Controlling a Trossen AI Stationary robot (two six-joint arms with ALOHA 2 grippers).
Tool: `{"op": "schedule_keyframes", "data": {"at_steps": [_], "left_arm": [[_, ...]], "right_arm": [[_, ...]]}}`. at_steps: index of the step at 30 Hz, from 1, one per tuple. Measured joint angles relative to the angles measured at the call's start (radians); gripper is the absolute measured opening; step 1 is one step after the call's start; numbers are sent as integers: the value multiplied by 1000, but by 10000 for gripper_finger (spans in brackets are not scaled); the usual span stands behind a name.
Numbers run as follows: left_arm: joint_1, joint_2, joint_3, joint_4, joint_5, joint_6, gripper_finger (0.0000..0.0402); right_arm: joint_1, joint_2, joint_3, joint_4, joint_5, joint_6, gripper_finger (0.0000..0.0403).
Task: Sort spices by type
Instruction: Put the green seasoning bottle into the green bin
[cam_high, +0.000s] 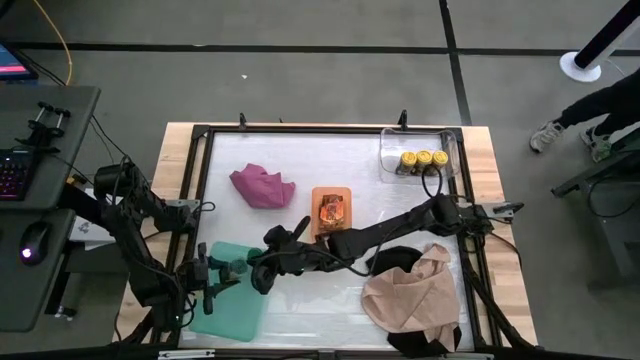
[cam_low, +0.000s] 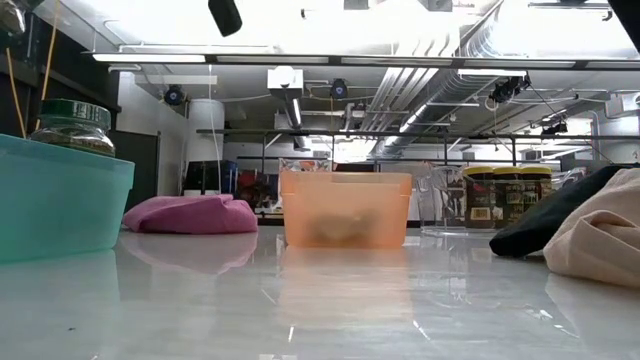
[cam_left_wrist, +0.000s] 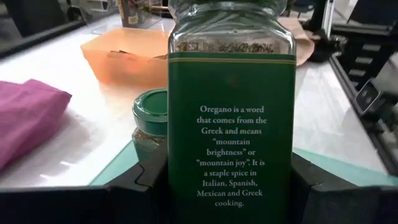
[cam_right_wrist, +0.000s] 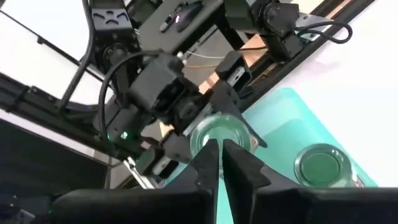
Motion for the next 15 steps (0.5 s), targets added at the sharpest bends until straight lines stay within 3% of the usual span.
{"op": "schedule_keyframes", "data": {"at_steps": [5,15], "left_arm": [[17,1,0,14,4,20,169],[42,1,0,34,5,36,169]], "right_arm": [[-7,1,0,-25,-9,-31,3],[-6,2,0,-252,-49,-35,1]]}}
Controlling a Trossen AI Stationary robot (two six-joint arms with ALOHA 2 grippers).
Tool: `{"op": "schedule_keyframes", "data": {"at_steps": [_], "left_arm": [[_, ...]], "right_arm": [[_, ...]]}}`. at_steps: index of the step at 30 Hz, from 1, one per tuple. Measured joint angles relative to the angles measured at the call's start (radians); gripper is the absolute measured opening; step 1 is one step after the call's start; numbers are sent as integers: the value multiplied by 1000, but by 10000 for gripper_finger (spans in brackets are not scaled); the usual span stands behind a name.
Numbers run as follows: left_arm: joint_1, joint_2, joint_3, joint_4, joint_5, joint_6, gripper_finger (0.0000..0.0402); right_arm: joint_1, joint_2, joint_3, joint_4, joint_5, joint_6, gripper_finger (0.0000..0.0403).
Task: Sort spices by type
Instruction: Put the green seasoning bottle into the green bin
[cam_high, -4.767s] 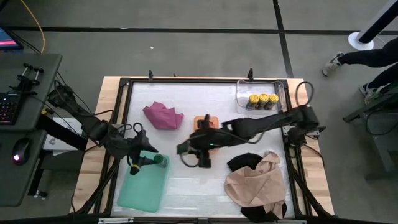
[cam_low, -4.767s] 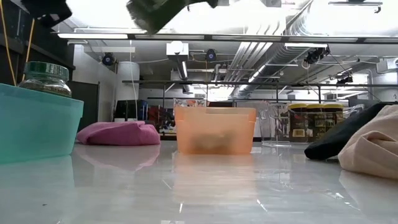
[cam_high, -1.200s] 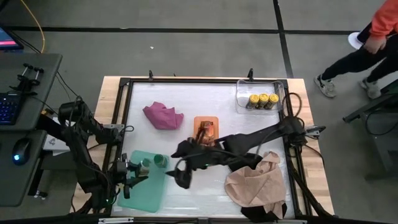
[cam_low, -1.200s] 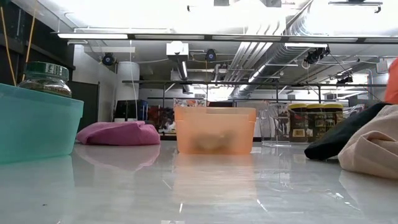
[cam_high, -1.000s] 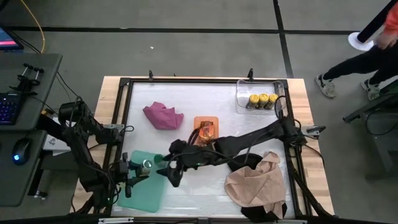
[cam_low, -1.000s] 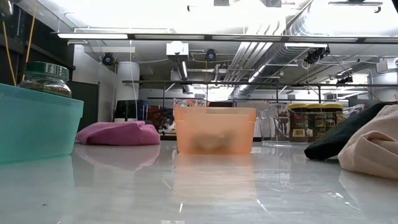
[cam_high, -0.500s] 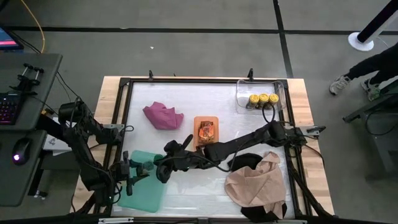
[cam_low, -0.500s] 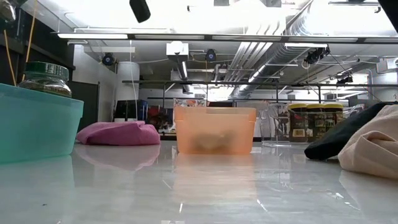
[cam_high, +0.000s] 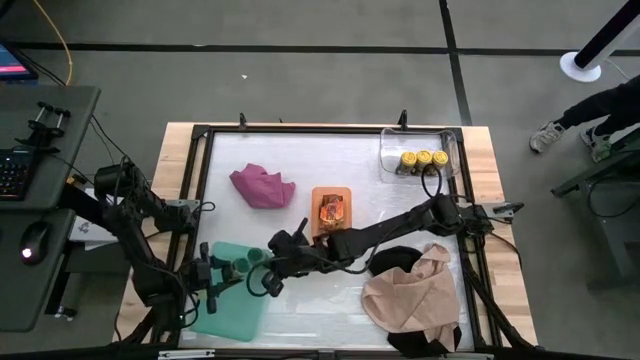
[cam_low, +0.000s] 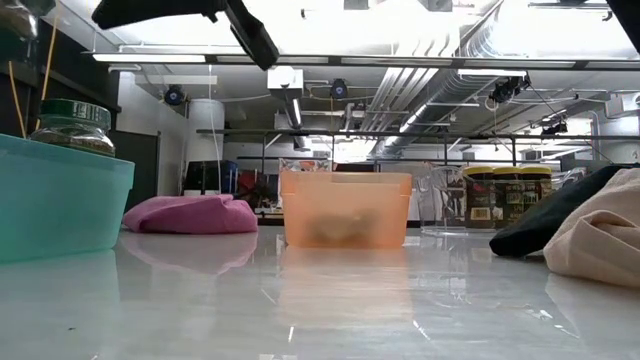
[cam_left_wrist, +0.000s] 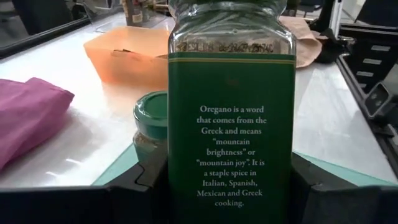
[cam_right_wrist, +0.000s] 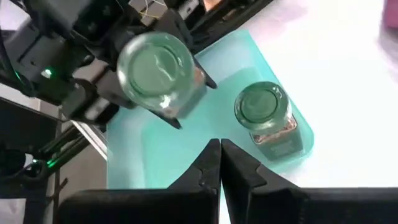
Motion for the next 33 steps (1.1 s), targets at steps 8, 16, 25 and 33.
{"op": "schedule_keyframes", "data": {"at_steps": [8,16,25,33], "left_arm": [[101,-1,1,151,17,254,169],[129,26,2,211,72,291,169],[121,137,2,249,62,201,169],[128,191,3,287,63,201,171]], "right_arm": [[-6,10,0,7,-26,-24,1],[-6,47,0,27,-36,-8,0],[-6,56,0,31,-57,0,0],[-6,58,-1,31,-69,5,0]]}}
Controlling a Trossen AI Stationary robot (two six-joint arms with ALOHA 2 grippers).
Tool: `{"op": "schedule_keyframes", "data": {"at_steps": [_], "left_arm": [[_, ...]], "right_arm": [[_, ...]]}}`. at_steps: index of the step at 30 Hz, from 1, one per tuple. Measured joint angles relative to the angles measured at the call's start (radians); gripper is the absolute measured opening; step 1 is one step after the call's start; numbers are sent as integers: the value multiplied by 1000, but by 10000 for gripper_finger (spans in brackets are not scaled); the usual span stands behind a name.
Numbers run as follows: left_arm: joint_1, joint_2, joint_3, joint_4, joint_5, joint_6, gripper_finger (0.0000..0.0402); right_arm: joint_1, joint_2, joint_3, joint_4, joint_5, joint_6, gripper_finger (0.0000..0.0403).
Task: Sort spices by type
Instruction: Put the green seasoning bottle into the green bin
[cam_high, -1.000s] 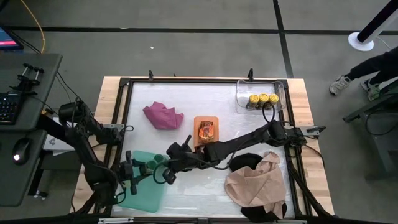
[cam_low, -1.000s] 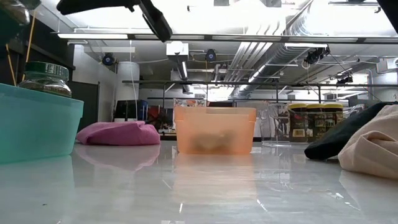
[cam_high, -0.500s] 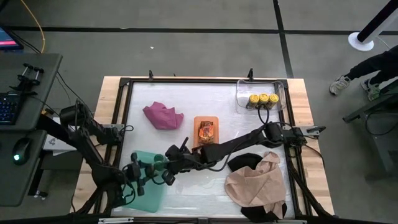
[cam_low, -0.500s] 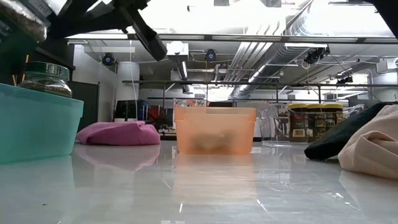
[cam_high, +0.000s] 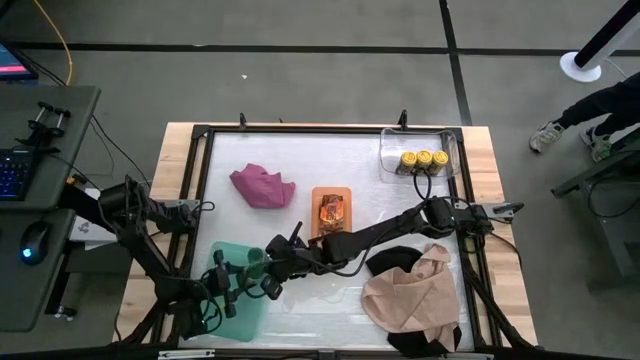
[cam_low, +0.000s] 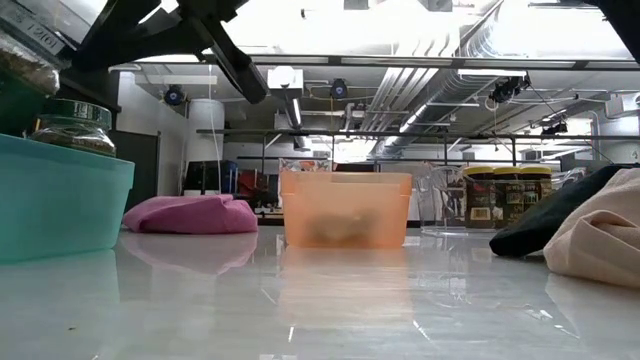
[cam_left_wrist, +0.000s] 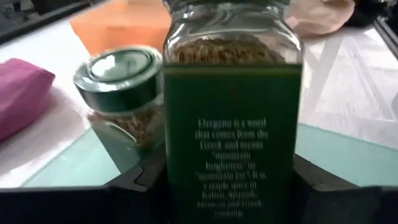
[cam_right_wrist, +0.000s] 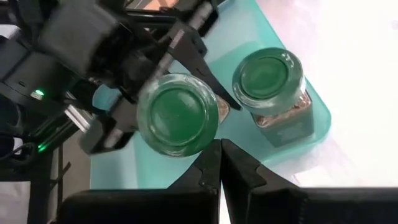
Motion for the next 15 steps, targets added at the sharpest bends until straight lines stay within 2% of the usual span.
{"op": "schedule_keyframes", "data": {"at_steps": [6,15], "left_arm": [[34,35,-1,20,39,2,209],[88,71,-1,94,76,56,192]], "right_arm": [[0,0,2,19,1,2,0],[0,0,2,7,1,-5,0]]}}
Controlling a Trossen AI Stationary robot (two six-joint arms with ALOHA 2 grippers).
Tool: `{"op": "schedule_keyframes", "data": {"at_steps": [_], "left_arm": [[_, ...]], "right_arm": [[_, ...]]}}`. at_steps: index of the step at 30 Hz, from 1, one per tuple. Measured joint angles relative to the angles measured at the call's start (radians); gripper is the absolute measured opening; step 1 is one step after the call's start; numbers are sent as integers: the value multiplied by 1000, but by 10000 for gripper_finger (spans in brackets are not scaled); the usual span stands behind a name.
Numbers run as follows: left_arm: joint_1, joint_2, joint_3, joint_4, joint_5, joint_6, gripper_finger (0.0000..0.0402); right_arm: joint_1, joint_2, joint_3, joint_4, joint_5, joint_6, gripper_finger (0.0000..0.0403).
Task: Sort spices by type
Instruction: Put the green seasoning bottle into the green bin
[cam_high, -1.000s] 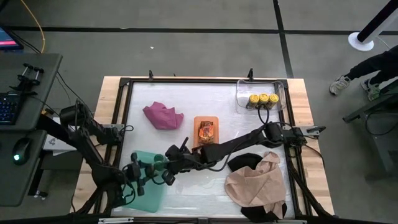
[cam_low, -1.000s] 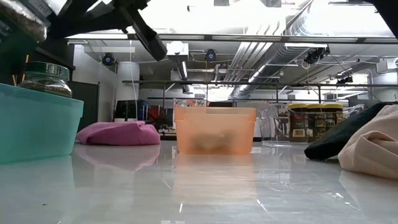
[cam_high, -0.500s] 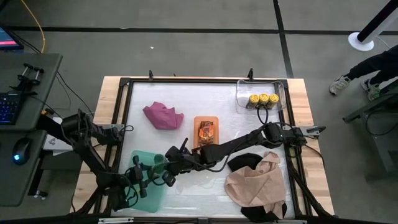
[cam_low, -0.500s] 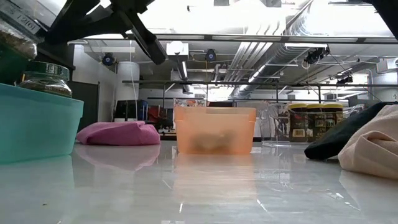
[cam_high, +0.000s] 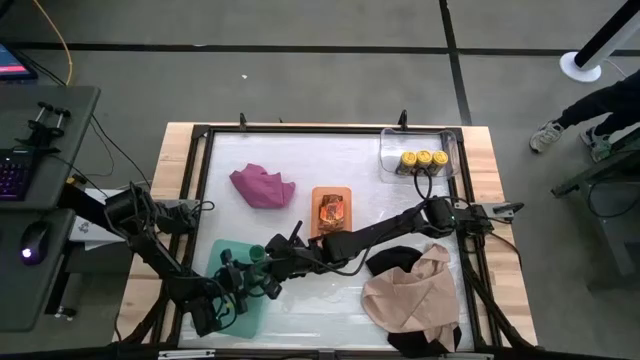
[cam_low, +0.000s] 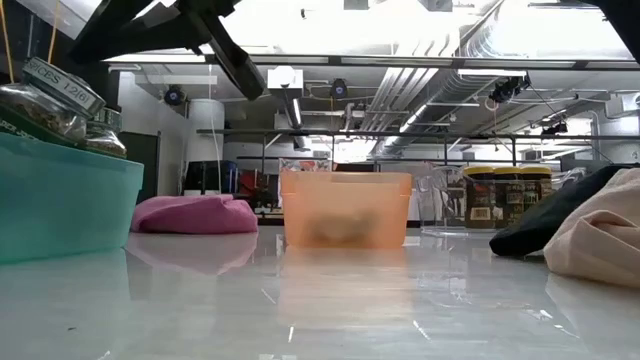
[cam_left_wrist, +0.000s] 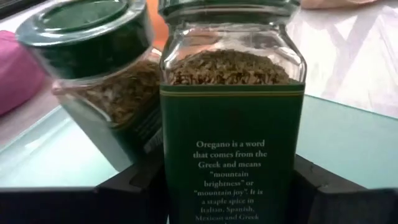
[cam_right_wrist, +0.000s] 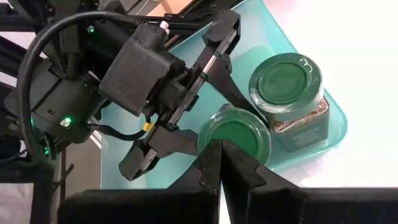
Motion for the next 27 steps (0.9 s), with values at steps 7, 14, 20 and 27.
{"op": "schedule_keyframes", "data": {"at_steps": [7,14,20,27], "left_arm": [[3,-3,0,14,57,58,196],[25,-5,0,16,99,59,210],[47,-5,0,19,110,89,218],[75,-5,0,46,154,111,228]], "right_arm": [[0,0,0,-30,-1,-11,0],[-8,0,-1,-112,9,8,0],[-13,24,-1,-131,-8,31,0],[-13,49,-1,-126,-21,60,0]]}}
